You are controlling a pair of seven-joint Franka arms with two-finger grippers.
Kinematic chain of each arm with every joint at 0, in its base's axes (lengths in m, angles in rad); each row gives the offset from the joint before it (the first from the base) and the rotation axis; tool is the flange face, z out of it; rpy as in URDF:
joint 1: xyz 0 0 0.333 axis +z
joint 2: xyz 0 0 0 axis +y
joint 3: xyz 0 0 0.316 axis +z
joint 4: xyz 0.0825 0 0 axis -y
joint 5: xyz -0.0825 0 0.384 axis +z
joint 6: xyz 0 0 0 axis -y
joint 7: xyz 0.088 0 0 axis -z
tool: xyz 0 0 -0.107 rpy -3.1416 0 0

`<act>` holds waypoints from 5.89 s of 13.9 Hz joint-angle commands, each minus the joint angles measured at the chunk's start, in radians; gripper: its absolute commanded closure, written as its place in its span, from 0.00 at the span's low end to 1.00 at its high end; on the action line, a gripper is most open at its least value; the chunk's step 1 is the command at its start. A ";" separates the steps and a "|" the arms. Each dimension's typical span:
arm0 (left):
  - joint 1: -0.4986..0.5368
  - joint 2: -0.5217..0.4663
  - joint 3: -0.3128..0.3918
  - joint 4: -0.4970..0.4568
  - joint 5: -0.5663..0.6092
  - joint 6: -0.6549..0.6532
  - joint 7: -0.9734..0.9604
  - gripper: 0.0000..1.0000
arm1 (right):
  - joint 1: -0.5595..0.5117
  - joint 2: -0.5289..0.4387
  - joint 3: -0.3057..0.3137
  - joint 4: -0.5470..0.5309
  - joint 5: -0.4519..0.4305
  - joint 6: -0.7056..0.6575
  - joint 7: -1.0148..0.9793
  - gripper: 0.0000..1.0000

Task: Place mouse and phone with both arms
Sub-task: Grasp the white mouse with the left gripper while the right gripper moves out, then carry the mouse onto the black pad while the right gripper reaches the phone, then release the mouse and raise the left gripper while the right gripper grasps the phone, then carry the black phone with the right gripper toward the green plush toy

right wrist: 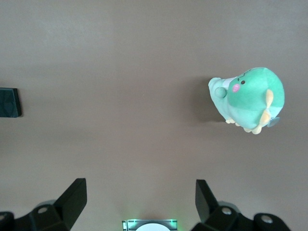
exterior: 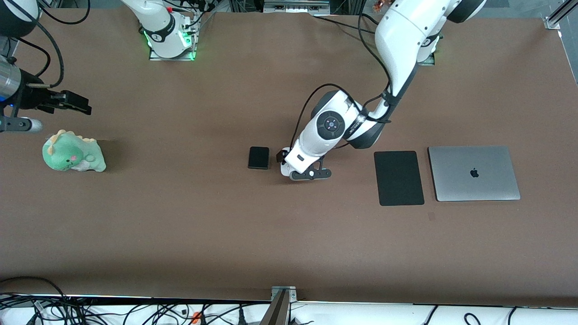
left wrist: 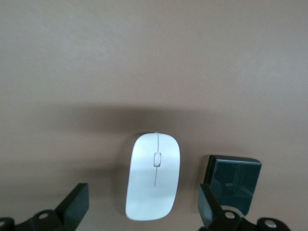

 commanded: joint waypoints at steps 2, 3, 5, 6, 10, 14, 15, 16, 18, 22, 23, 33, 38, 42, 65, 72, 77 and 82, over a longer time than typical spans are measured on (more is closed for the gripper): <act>-0.057 0.075 0.018 0.059 0.022 0.017 -0.026 0.00 | -0.012 0.025 0.013 -0.035 0.059 0.030 0.001 0.00; -0.069 0.081 0.021 0.059 0.043 0.023 -0.026 0.00 | -0.010 0.024 0.013 -0.062 0.059 0.065 0.004 0.00; -0.073 0.073 0.021 0.054 0.103 0.020 -0.022 0.00 | -0.010 0.027 0.015 -0.102 0.064 0.133 0.004 0.00; -0.073 0.072 0.021 0.045 0.109 0.016 -0.015 0.00 | 0.000 0.033 0.015 -0.109 0.065 0.147 0.004 0.00; -0.080 0.078 0.021 0.046 0.137 0.016 -0.003 0.00 | 0.057 0.088 0.015 -0.110 0.064 0.203 0.061 0.00; -0.093 0.081 0.021 0.045 0.151 0.017 -0.014 0.00 | 0.115 0.136 0.015 -0.109 0.065 0.266 0.166 0.00; -0.094 0.083 0.022 0.045 0.151 0.017 -0.014 0.00 | 0.134 0.145 0.013 -0.109 0.065 0.280 0.200 0.00; -0.096 0.089 0.022 0.045 0.151 0.020 -0.012 0.07 | 0.147 0.153 0.015 -0.110 0.065 0.295 0.243 0.00; -0.096 0.099 0.022 0.046 0.158 0.020 -0.003 0.37 | 0.174 0.170 0.015 -0.110 0.064 0.320 0.279 0.00; -0.085 0.100 0.022 0.049 0.241 0.013 -0.006 0.54 | 0.200 0.196 0.015 -0.110 0.065 0.360 0.311 0.00; -0.074 0.089 0.032 0.049 0.241 -0.001 -0.005 0.57 | 0.206 0.199 0.015 -0.110 0.065 0.368 0.326 0.00; 0.244 -0.193 0.022 -0.217 0.240 -0.092 0.279 0.61 | 0.330 0.265 0.015 -0.109 0.064 0.478 0.485 0.00; 0.442 -0.281 -0.004 -0.430 0.234 -0.056 0.392 0.56 | 0.445 0.338 0.013 -0.100 0.064 0.611 0.566 0.00; 0.524 -0.270 -0.002 -0.481 0.232 -0.021 0.475 0.52 | 0.537 0.407 0.013 -0.098 0.064 0.705 0.584 0.00; 0.627 -0.620 -0.007 -0.051 0.189 -0.726 0.618 0.00 | 0.686 0.653 -0.007 -0.100 -0.057 0.932 0.833 0.23; 0.627 -0.666 -0.007 0.017 0.175 -0.788 0.603 0.00 | 0.629 0.627 -0.007 -0.037 -0.054 0.796 0.699 0.47; 0.630 -0.671 -0.005 0.012 0.145 -0.788 0.604 0.00 | 0.472 0.536 -0.007 -0.015 -0.039 0.627 0.396 0.51; 0.628 -0.671 -0.007 0.014 0.143 -0.790 0.603 0.00 | 0.298 0.388 -0.007 -0.173 -0.039 0.639 0.218 0.56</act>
